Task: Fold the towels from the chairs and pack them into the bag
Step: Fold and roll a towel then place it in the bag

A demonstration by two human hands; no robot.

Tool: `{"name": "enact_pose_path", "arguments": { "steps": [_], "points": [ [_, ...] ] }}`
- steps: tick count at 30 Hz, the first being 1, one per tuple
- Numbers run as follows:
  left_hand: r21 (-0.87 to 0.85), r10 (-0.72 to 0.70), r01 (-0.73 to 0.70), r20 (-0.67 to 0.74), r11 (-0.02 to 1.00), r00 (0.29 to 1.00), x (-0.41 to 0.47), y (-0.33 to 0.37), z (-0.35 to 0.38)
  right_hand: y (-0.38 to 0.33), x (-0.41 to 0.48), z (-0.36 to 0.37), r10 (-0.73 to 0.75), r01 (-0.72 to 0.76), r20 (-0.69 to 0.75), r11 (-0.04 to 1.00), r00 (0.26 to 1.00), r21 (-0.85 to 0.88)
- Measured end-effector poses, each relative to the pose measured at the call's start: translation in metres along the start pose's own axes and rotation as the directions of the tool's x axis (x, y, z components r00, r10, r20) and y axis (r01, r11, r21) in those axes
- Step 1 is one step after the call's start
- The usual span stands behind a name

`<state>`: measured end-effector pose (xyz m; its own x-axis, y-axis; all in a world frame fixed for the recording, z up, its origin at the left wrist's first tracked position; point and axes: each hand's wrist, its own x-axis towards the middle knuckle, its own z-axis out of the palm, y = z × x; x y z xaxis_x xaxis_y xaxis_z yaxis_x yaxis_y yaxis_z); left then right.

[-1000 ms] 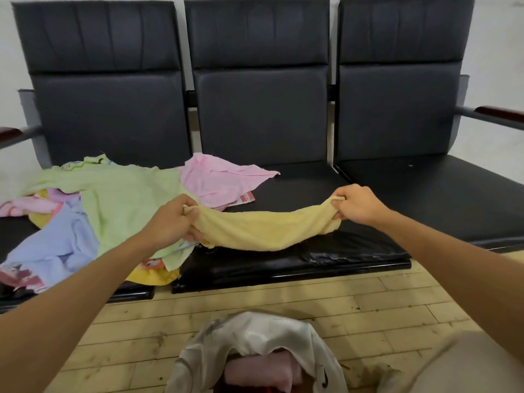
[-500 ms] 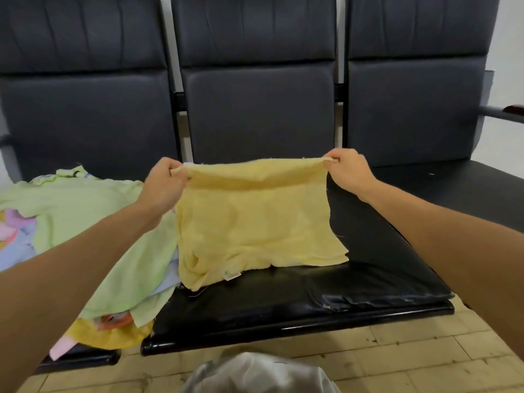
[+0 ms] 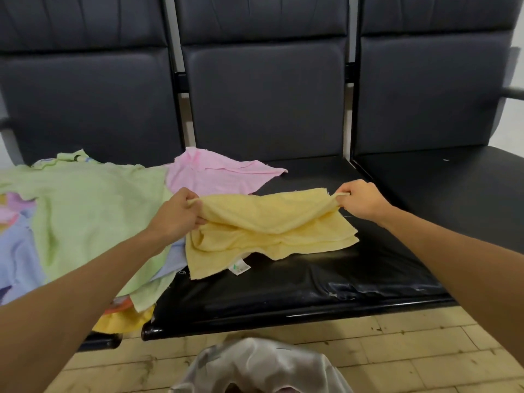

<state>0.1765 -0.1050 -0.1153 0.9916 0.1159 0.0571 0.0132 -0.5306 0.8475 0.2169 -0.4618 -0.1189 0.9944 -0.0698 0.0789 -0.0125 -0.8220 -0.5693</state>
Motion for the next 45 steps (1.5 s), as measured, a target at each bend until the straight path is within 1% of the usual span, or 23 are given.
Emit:
{"name": "enact_pose_path", "arguments": {
  "steps": [3, 5, 7, 9, 11, 15, 16, 19, 21, 23, 24, 26, 27, 29, 31, 33, 36, 38, 40, 41, 43, 44, 45],
  "points": [
    [-0.035, -0.018, 0.016, -0.078, 0.999, 0.997, -0.001, -0.007, 0.008, 0.004, 0.000, 0.006, 0.011, 0.000, -0.125, 0.996, 0.992, 0.095],
    [0.052, 0.006, -0.002, -0.076, 0.999, 0.997, -0.001, -0.007, 0.016, 0.006, 0.001, 0.012, 0.040, -0.016, -0.147, 0.986, 0.988, 0.164],
    [0.234, 0.056, -0.056, 0.009, 0.971, 0.998, -0.005, -0.005, 0.023, 0.006, -0.003, 0.019, 0.059, -0.054, -0.022, 0.980, 0.998, 0.190],
    [0.323, 0.091, -0.119, 0.101, 0.939, 0.991, -0.010, -0.004, 0.027, 0.007, -0.009, 0.026, 0.039, -0.062, 0.124, 0.981, 0.991, 0.181],
    [0.286, 0.105, -0.145, 0.150, 0.947, 0.983, -0.016, -0.005, 0.026, 0.007, -0.014, 0.025, 0.012, -0.042, 0.168, 0.984, 0.986, 0.175],
    [0.023, 0.099, -0.103, 0.146, 0.994, 0.984, -0.031, -0.001, 0.014, 0.010, -0.024, 0.014, 0.012, -0.047, 0.202, 0.985, 0.979, 0.169],
    [0.005, 0.096, -0.099, 0.182, 0.995, 0.979, -0.036, 0.001, 0.011, 0.011, -0.026, 0.011, 0.017, -0.053, 0.220, 0.985, 0.975, 0.162],
    [0.071, 0.052, -0.082, 0.349, 0.994, 0.936, -0.050, 0.000, 0.006, 0.007, -0.033, 0.003, 0.033, -0.066, 0.291, 0.992, 0.956, 0.106],
    [0.100, 0.042, -0.086, 0.380, 0.991, 0.924, -0.055, 0.002, 0.001, 0.004, -0.037, -0.002, 0.049, -0.071, 0.326, 0.996, 0.944, 0.056],
    [0.095, 0.045, -0.085, 0.366, 0.992, 0.930, -0.054, 0.004, -0.006, 0.000, -0.039, -0.007, 0.072, -0.088, 0.329, 0.996, 0.942, 0.032],
    [0.081, 0.055, -0.086, 0.329, 0.993, 0.943, -0.053, 0.005, -0.009, -0.001, -0.039, -0.010, 0.085, -0.103, 0.311, 0.994, 0.947, 0.044],
    [0.014, 0.065, -0.068, 0.169, 0.998, 0.984, -0.050, 0.007, -0.013, -0.001, -0.036, -0.014, 0.116, -0.143, 0.240, 0.985, 0.964, 0.099],
    [-0.056, 0.050, -0.046, 0.071, 0.997, 0.996, -0.047, 0.006, -0.013, 0.000, -0.034, -0.015, 0.134, -0.159, 0.190, 0.980, 0.973, 0.122],
    [-0.200, 0.014, -0.026, -0.060, 0.980, 0.998, -0.041, 0.006, -0.011, 0.002, -0.026, -0.015, 0.133, -0.141, 0.065, 0.981, 0.989, 0.135],
    [-0.264, 0.008, -0.027, -0.075, 0.964, 0.997, -0.037, 0.004, -0.007, 0.003, -0.022, -0.014, 0.104, -0.102, -0.013, 0.988, 0.994, 0.118],
    [-0.283, 0.004, -0.010, -0.024, 0.959, 1.000, -0.037, 0.000, -0.003, 0.004, -0.023, -0.011, 0.098, -0.100, 0.023, 0.990, 0.995, 0.099],
    [-0.187, -0.040, 0.066, 0.140, 0.980, 0.989, -0.046, -0.005, 0.002, 0.009, -0.037, -0.010, 0.103, -0.107, 0.193, 0.994, 0.976, 0.009],
    [-0.102, -0.059, 0.084, 0.226, 0.991, 0.972, -0.054, -0.008, 0.007, 0.011, -0.046, -0.008, 0.087, -0.105, 0.231, 0.992, 0.969, 0.066],
    [-0.066, -0.046, 0.062, 0.223, 0.996, 0.974, -0.059, -0.009, 0.015, 0.009, -0.052, -0.003, 0.078, -0.129, 0.250, 0.972, 0.965, 0.196],
    [-0.009, -0.031, 0.033, 0.202, 0.999, 0.979, -0.061, -0.009, 0.021, 0.007, -0.055, 0.001, 0.076, -0.143, 0.257, 0.958, 0.963, 0.250],
    [0.182, 0.034, -0.060, 0.142, 0.981, 0.989, -0.064, -0.008, 0.036, 0.003, -0.056, 0.010, 0.080, -0.155, 0.280, 0.953, 0.957, 0.259],
    [0.237, 0.089, -0.113, 0.112, 0.965, 0.990, -0.067, -0.007, 0.043, 0.000, -0.056, 0.014, 0.079, -0.154, 0.291, 0.958, 0.953, 0.243],
    [0.248, 0.141, -0.162, 0.103, 0.955, 0.985, -0.068, -0.007, 0.049, -0.003, -0.057, 0.017, 0.076, -0.150, 0.300, 0.960, 0.951, 0.235]
  ]
}}
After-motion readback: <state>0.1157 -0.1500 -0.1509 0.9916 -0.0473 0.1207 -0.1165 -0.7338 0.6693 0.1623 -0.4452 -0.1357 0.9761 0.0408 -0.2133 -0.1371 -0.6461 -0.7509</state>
